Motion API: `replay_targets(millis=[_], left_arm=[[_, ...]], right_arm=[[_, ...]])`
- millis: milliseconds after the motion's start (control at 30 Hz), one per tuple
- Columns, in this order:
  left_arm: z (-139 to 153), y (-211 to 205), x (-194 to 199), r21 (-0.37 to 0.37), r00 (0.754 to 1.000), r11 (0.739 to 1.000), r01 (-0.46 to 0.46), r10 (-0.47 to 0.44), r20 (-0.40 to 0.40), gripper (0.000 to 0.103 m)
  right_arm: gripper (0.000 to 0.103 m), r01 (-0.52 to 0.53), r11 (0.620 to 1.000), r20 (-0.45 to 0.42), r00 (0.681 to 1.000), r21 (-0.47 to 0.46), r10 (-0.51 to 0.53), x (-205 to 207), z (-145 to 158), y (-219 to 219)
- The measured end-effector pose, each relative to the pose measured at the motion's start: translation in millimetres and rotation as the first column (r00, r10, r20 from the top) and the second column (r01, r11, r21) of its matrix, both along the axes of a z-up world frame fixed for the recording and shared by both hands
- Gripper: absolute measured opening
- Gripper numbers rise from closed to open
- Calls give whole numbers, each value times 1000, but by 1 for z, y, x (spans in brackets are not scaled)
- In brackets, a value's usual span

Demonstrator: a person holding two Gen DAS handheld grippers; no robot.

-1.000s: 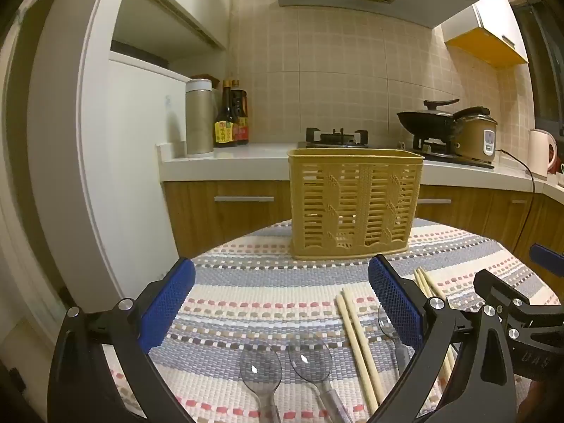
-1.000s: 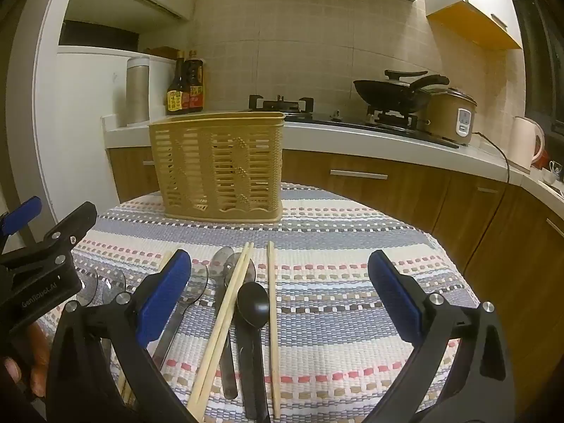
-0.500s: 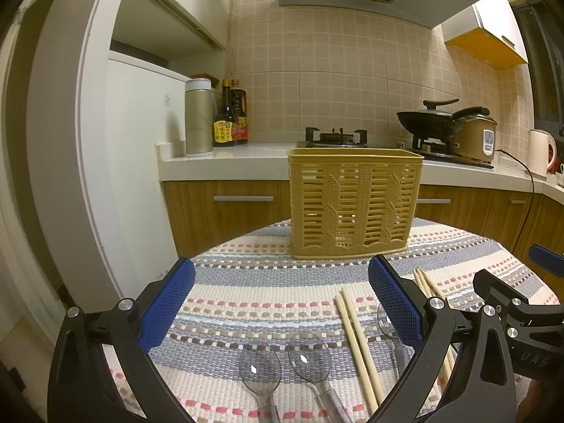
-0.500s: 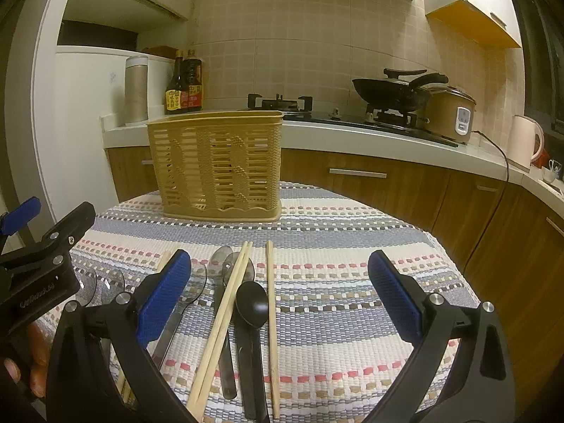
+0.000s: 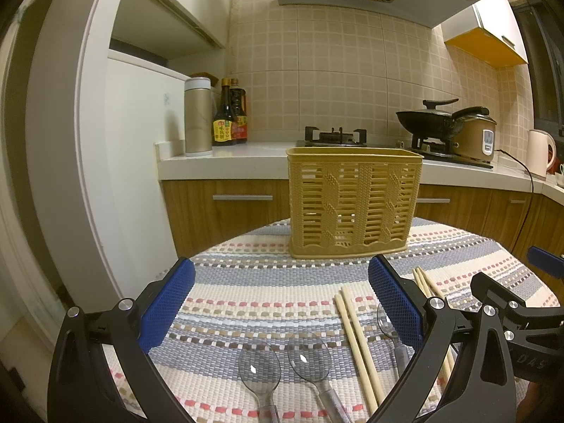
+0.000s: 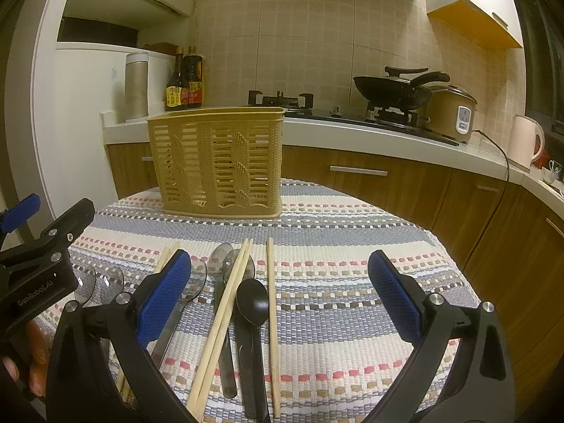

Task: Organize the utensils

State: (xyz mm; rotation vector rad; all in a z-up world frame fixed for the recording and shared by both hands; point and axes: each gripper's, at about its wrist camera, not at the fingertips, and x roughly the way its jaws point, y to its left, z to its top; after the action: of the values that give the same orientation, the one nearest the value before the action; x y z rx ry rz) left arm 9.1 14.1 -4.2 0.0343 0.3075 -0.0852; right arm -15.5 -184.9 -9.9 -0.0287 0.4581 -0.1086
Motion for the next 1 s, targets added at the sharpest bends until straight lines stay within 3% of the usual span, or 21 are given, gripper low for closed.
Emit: replay_targets(millis=[633,733,1000], left_arm=[[0,0,0,-1,1000,1000,-1,1,-2,96],[-1,0,1,-8,1000,1000,-4,4,-9,96],[-6,29,18,-150,978,986,73,-100,-184,92]], right_arm=[[96,-7,1000,-36,999,-13,6,4,-4,2],[96,-11,1000,-86,996,-19,9,7,-5,2],[96,20,998,-90,996,58,-14,2,2,-20]])
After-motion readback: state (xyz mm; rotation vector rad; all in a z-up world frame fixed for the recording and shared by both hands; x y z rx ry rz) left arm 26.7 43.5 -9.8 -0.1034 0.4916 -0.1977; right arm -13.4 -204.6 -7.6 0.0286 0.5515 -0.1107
